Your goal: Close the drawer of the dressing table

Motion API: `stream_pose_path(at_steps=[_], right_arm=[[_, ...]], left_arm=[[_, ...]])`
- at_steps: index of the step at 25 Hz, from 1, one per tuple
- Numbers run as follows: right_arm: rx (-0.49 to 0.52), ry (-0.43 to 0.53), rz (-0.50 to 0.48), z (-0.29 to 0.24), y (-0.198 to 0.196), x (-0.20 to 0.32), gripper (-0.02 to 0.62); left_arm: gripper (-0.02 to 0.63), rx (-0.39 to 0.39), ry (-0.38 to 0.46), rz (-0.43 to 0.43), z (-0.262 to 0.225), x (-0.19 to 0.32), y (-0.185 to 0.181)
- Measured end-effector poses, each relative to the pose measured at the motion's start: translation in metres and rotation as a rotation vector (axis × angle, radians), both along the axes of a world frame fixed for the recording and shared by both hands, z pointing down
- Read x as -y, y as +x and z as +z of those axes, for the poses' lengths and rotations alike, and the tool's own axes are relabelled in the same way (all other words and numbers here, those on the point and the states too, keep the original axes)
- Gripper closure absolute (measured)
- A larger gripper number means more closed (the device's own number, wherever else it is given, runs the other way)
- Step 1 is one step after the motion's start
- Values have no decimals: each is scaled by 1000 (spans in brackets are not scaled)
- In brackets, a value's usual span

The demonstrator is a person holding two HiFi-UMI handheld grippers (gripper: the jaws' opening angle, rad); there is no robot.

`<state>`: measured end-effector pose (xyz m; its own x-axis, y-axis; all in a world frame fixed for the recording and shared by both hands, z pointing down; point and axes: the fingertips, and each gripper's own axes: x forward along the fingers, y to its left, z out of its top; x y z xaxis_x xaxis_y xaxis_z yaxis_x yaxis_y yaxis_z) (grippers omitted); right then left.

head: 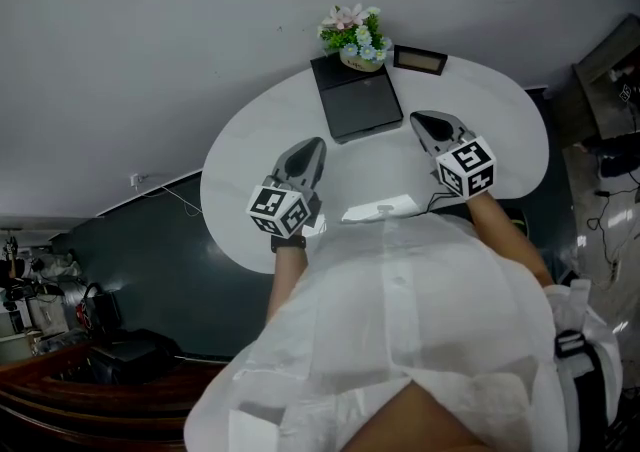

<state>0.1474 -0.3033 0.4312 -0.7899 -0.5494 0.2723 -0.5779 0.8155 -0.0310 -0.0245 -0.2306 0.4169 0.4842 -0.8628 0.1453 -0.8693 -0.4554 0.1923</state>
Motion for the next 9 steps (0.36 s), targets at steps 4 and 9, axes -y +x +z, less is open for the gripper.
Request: stream_pose_path(at_steps=[4,9], right_arm=[[-5,6,-1,-3,-1,2,586],[-8,12,-10,-4,-3,1,586]], left_arm=[[578,-1,0,-3,-1,-1,-1],[578,3,-4,1,0,-2,1]])
